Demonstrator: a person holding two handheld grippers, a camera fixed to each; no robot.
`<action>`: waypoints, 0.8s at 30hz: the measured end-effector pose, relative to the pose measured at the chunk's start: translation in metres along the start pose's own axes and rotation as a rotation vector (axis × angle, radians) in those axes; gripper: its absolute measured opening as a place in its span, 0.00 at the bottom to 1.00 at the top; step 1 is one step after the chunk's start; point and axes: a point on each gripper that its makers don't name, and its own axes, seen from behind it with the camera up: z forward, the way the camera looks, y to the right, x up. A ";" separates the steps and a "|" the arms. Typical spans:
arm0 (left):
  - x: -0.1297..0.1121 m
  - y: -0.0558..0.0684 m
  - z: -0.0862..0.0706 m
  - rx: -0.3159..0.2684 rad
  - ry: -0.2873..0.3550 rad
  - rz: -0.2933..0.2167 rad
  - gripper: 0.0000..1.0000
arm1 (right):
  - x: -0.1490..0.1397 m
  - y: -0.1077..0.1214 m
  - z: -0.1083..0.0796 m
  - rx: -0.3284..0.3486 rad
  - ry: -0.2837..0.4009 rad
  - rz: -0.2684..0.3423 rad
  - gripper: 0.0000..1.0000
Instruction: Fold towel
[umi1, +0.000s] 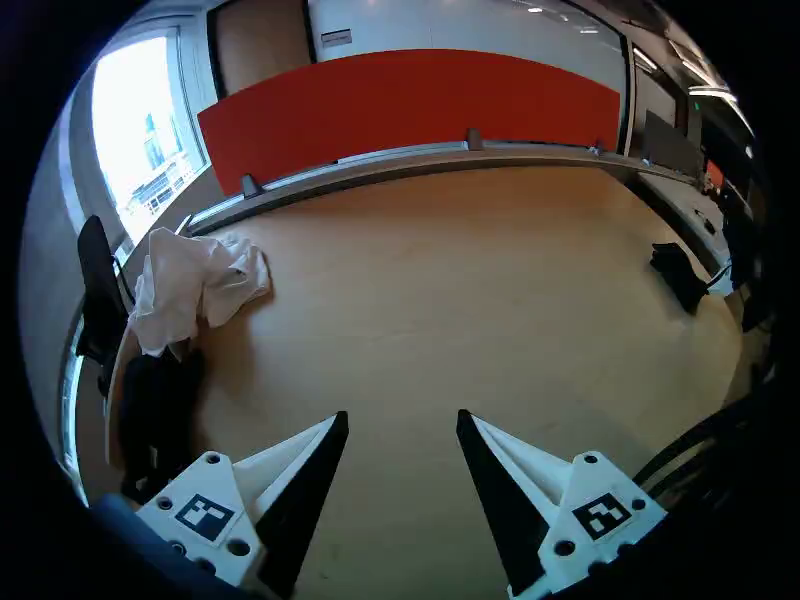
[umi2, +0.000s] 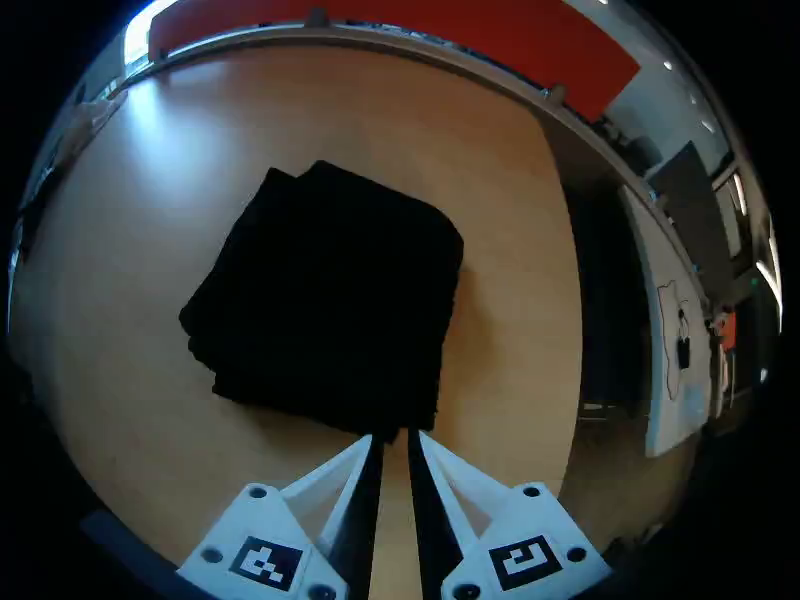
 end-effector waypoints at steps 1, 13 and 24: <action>0.000 0.000 0.000 0.001 0.000 0.001 0.80 | 0.000 0.001 0.000 -0.003 -0.001 0.002 0.27; 0.000 0.002 -0.002 0.003 0.002 -0.002 0.80 | -0.003 0.013 0.001 -0.052 -0.002 0.021 0.73; -0.001 0.000 -0.004 0.008 0.005 -0.002 0.80 | -0.002 0.018 0.003 -0.079 -0.003 0.029 0.75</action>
